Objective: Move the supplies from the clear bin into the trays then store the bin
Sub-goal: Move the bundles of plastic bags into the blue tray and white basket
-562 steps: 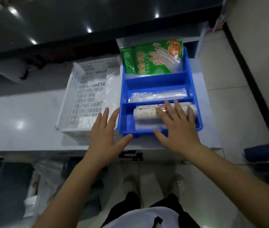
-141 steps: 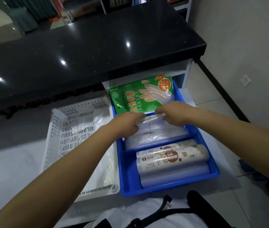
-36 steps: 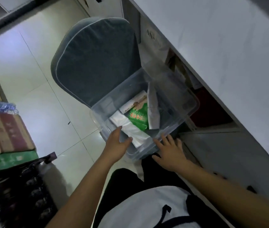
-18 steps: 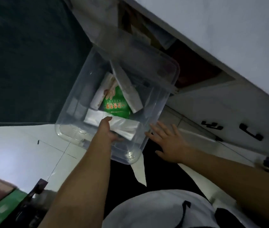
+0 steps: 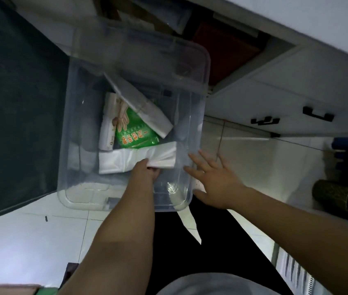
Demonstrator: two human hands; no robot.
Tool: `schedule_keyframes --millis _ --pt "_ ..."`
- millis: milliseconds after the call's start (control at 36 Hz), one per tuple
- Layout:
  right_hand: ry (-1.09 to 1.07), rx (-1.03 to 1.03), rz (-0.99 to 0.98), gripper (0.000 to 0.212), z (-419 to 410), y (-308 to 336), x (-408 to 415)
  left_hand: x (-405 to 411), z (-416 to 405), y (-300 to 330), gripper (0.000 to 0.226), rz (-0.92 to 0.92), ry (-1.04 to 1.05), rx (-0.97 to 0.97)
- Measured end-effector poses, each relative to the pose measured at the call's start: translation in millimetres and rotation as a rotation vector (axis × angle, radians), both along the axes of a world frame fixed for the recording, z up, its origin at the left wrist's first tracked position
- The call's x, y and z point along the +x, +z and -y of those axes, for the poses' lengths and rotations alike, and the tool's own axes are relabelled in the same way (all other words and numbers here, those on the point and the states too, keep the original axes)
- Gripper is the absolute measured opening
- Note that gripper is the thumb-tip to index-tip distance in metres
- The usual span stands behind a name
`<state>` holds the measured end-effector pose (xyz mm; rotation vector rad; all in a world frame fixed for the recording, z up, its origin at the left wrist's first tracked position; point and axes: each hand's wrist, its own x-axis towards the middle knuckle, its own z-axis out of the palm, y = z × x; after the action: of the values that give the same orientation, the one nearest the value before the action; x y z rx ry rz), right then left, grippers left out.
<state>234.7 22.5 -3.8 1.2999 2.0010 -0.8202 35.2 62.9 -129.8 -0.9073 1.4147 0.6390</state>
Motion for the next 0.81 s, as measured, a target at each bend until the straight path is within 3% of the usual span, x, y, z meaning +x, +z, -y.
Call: schedule_keyframes --millis 111,333,500,639,722,806 --pt "-0.141 -0.053 -0.043 0.073 -3 12 1 5 11 6 0.006 0.016 0.085 0.100" --pt "-0.412 0.007 -0.181 0.076 -18 43 26 11 30 53 0.011 0.058 0.084 0.212" --pt "-0.761 0.112 -0.428 0.075 -29 100 54 41 54 120 0.018 0.039 -0.090 0.442" --pt "-1.147 -0.163 -0.661 0.068 -24 151 89 67 73 189 0.047 -0.059 -0.327 0.737" --pt "-1.139 -0.398 -0.736 0.053 -5 172 121 84 80 234 0.052 -0.158 -0.564 0.944" --pt "-1.097 -0.572 -0.930 0.052 24 185 149 108 88 277 0.051 -0.213 -0.702 1.147"
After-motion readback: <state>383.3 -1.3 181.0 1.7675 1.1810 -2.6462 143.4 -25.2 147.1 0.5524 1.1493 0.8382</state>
